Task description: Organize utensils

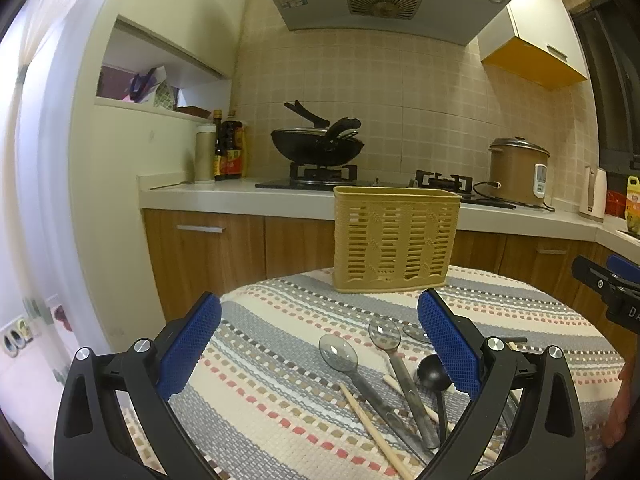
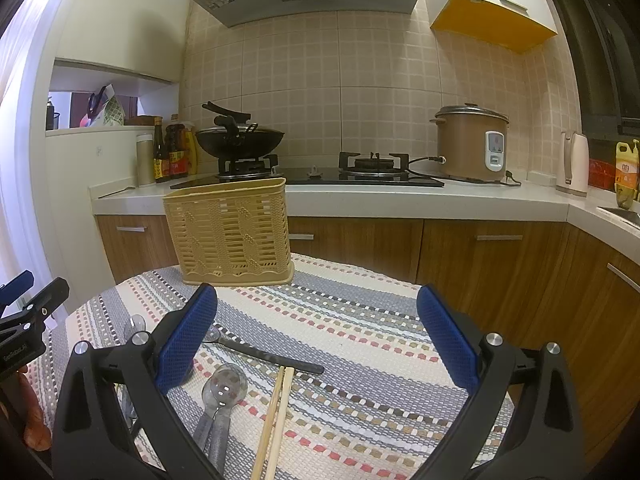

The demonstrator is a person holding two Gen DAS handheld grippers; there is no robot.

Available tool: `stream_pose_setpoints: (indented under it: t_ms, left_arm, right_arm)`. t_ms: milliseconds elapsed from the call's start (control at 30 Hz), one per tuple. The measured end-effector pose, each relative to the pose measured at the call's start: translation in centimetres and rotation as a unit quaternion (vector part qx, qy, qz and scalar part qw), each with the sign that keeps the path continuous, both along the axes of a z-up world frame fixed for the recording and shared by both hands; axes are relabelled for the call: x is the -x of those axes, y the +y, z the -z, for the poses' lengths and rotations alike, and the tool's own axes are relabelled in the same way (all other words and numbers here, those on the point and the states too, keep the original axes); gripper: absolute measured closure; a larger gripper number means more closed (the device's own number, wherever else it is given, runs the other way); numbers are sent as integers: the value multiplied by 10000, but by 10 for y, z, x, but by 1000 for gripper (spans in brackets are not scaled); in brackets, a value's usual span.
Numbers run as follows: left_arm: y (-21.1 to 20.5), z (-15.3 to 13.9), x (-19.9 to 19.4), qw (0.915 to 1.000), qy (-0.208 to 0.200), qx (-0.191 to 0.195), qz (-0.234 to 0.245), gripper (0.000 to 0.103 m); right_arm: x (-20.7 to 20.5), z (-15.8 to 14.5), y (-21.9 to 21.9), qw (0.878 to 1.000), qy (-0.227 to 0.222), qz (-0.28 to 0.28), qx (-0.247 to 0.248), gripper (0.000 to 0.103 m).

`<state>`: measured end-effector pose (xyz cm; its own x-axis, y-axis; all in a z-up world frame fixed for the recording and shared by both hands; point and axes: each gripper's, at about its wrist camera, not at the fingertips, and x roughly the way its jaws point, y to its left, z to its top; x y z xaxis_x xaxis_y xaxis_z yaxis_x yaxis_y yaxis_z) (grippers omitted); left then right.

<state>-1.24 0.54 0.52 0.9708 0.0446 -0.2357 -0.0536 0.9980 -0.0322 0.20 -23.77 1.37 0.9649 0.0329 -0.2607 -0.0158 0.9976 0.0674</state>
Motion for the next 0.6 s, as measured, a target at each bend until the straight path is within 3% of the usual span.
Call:
stream_pose_setpoints:
  t_ms: [600]
  left_arm:
    - [1, 0, 0, 10000, 10, -1, 11, 7]
  right_arm:
    - [0, 0, 1, 10000, 9, -3, 0, 8]
